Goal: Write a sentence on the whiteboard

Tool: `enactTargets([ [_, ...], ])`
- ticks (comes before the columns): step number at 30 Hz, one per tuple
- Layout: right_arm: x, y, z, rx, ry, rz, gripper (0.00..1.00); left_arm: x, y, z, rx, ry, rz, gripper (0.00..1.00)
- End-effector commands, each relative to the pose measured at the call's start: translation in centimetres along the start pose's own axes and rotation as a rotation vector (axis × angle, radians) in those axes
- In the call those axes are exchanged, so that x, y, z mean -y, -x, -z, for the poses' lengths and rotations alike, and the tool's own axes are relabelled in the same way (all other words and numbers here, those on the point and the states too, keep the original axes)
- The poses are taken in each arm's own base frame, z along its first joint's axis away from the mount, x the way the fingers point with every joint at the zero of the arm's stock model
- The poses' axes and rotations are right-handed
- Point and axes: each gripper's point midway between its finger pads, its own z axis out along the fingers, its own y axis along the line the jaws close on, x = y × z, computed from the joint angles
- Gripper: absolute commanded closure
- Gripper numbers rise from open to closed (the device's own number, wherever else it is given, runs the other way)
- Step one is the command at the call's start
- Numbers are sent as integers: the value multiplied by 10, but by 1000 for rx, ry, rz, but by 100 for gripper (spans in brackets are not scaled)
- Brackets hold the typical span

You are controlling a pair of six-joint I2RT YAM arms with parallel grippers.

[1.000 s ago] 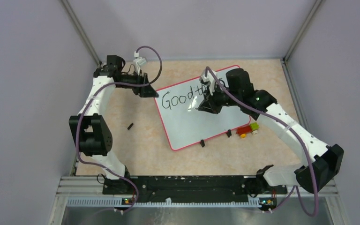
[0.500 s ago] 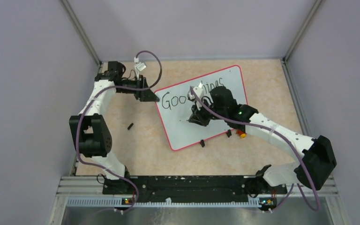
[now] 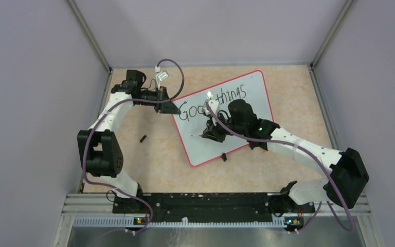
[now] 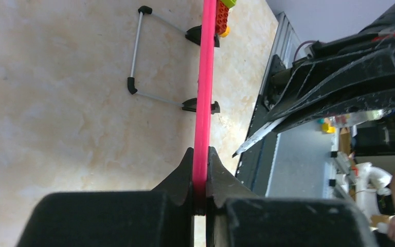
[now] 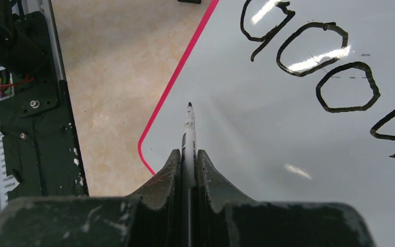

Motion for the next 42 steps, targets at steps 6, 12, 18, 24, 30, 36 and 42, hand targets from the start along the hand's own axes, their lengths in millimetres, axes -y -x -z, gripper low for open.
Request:
enactTargets([
  [6,-14,18,6,79,45,77,100,-5,15,6,56,100,-92,100],
  [12,1,16,2,57,-29,97,100,-9,19,7,40,111,-109,100],
  [18,5,17,-2,42,-43,97,100,-12,17,6,31,112,-119,100],
  [24,-1,22,-9,40,-17,96,100,-13,17,6,28,110,-121,100],
  [30,-2,20,-17,25,-25,107,100,-14,16,5,26,113,-120,100],
  [36,0,28,-19,43,-37,111,100,-17,16,5,22,116,-119,100],
  [42,0,36,-22,53,-30,114,100,-16,17,3,17,112,-121,100],
])
